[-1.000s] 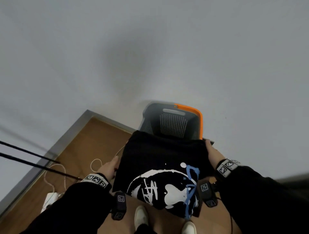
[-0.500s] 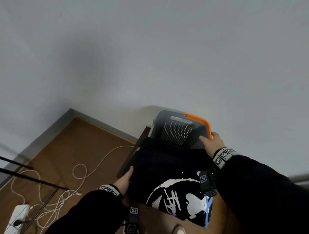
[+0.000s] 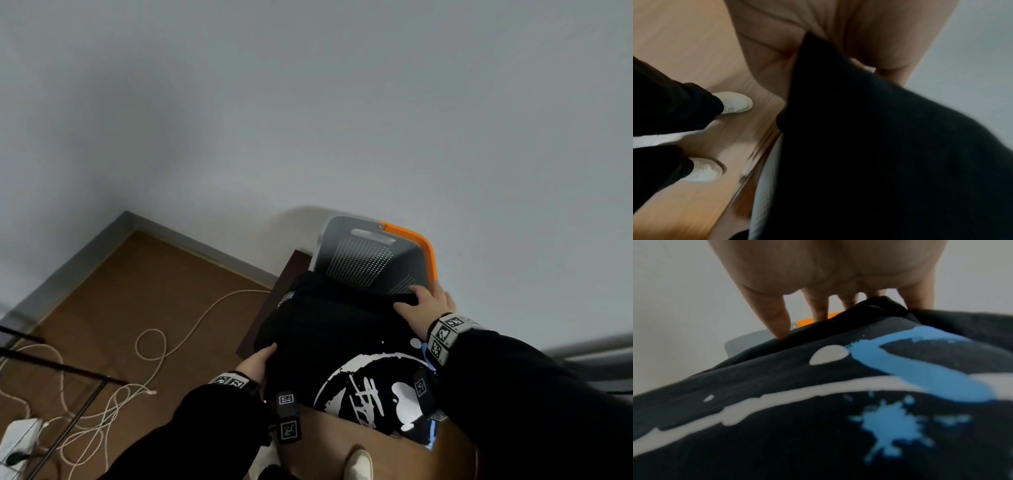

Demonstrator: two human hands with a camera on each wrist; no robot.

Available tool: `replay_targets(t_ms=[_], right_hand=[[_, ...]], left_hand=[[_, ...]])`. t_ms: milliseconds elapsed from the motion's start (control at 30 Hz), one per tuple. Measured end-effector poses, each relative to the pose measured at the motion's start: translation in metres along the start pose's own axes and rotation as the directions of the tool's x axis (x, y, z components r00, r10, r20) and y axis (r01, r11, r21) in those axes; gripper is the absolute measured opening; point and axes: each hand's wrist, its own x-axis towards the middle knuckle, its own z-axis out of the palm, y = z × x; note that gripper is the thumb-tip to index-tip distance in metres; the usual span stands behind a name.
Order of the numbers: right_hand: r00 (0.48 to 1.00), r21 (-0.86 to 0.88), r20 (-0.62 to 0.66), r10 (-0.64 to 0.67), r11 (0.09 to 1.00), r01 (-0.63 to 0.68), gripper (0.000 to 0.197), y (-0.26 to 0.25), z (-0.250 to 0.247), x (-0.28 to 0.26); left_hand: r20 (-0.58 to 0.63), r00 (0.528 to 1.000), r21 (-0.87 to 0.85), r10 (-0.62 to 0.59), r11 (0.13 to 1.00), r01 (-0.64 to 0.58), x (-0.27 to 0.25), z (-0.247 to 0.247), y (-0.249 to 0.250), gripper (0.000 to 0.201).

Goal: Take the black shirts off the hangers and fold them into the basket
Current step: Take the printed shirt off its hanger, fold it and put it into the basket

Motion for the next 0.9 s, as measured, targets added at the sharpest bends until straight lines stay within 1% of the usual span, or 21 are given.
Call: replay_targets(t_ms=[133, 167, 233, 300, 333, 367, 400, 433, 467, 500, 533, 567, 633, 667, 700, 733, 767, 800, 833, 867, 900], right_hand=[[0.999, 0.050, -0.052, 0.002, 0.999, 0.001, 0.065, 0.003, 0.001, -0.005], [0.998, 0.065, -0.056, 0.013, 0.998, -0.010, 0.067, 0.003, 0.001, -0.005], [0.997, 0.113, -0.067, 0.041, 0.993, -0.033, 0.073, 0.006, 0.004, -0.005], [0.996, 0.177, -0.067, 0.061, 0.983, -0.048, 0.080, 0.010, 0.004, -0.005], [0.997, 0.211, -0.053, 0.064, 0.976, -0.052, 0.082, 0.013, 0.004, -0.003], [0.998, 0.240, -0.034, 0.062, 0.969, -0.052, 0.082, 0.016, 0.003, -0.002], [0.998, 0.262, -0.013, 0.057, 0.964, -0.051, 0.080, 0.019, 0.002, -0.001], [0.999, 0.275, 0.008, 0.045, 0.960, -0.045, 0.078, 0.022, 0.002, 0.001], [0.999, 0.284, 0.025, 0.033, 0.958, -0.038, 0.076, 0.026, 0.002, 0.003], [0.999, 0.287, 0.038, 0.019, 0.957, -0.029, 0.076, 0.028, 0.001, 0.004], [0.999, 0.296, 0.050, 0.000, 0.955, -0.015, 0.076, 0.032, 0.002, 0.005], [0.998, 0.305, 0.061, -0.025, 0.952, 0.005, 0.075, 0.035, 0.001, 0.005], [0.994, 0.324, 0.074, -0.079, 0.945, 0.051, 0.076, 0.040, -0.001, 0.002], [0.991, 0.336, 0.080, -0.105, 0.939, 0.072, 0.078, 0.044, -0.001, 0.003], [0.988, 0.343, 0.089, -0.128, 0.935, 0.090, 0.082, 0.047, -0.003, 0.001], [0.985, 0.346, 0.102, -0.142, 0.933, 0.098, 0.086, 0.051, -0.004, 0.000], [0.981, 0.348, 0.112, -0.155, 0.931, 0.107, 0.091, 0.055, -0.005, -0.002], [0.980, 0.339, 0.112, -0.165, 0.933, 0.119, 0.093, 0.059, -0.005, -0.003], [0.980, 0.316, 0.089, -0.177, 0.938, 0.141, 0.092, 0.063, -0.008, -0.006], [0.978, 0.288, 0.045, -0.202, 0.940, 0.181, 0.085, 0.067, -0.011, -0.009], [0.974, 0.276, -0.007, -0.228, 0.935, 0.221, 0.076, 0.072, -0.015, -0.012]], left_hand=[[-0.077, 0.997, 0.018, -0.027, 0.999, 0.028, -0.005, -0.003, -0.014, 0.049], [-0.078, 0.994, -0.025, -0.074, 0.997, 0.072, -0.011, 0.001, -0.016, 0.053], [-0.060, 0.996, -0.087, -0.066, 0.994, 0.061, -0.020, 0.009, -0.017, 0.059], [-0.058, 0.998, -0.132, -0.003, 0.991, -0.005, -0.005, 0.007, -0.021, 0.073], [-0.083, 0.996, -0.140, 0.032, 0.989, -0.044, 0.005, 0.004, -0.025, 0.069], [-0.145, 0.987, -0.149, 0.071, 0.985, -0.092, 0.012, -0.001, -0.029, 0.055], [-0.193, 0.975, -0.147, 0.112, 0.979, -0.142, 0.006, 0.002, -0.026, 0.045], [-0.246, 0.953, -0.147, 0.175, 0.965, -0.215, -0.005, 0.006, -0.022, 0.047], [-0.275, 0.933, -0.166, 0.234, 0.944, -0.285, -0.015, 0.009, -0.017, 0.057], [-0.279, 0.920, -0.195, 0.275, 0.922, -0.335, -0.021, 0.010, -0.014, 0.065], [-0.287, 0.906, -0.203, 0.311, 0.904, -0.375, -0.026, 0.009, -0.011, 0.067], [-0.276, 0.897, -0.186, 0.344, 0.897, -0.401, -0.037, 0.010, -0.009, 0.067], [-0.296, 0.872, -0.157, 0.390, 0.881, -0.447, -0.045, 0.006, -0.009, 0.065], [-0.314, 0.847, -0.152, 0.429, 0.858, -0.491, -0.054, 0.007, -0.008, 0.065], [-0.356, 0.800, -0.137, 0.483, 0.820, -0.556, -0.063, 0.008, -0.007, 0.064], [-0.389, 0.739, -0.083, 0.551, 0.777, -0.624, -0.073, 0.012, -0.005, 0.063], [-0.409, 0.670, 0.012, 0.619, 0.738, -0.674, -0.085, 0.017, -0.004, 0.064], [-0.396, 0.592, 0.140, 0.702, 0.683, -0.717, -0.098, 0.025, -0.003, 0.065], [-0.347, 0.504, 0.308, 0.791, 0.603, -0.736, -0.115, 0.038, 0.000, 0.065], [-0.267, 0.406, 0.494, 0.874, 0.486, -0.721, -0.131, 0.053, 0.000, 0.064], [-0.148, 0.315, 0.658, 0.937, 0.331, -0.676, -0.147, 0.073, -0.002, 0.063]])
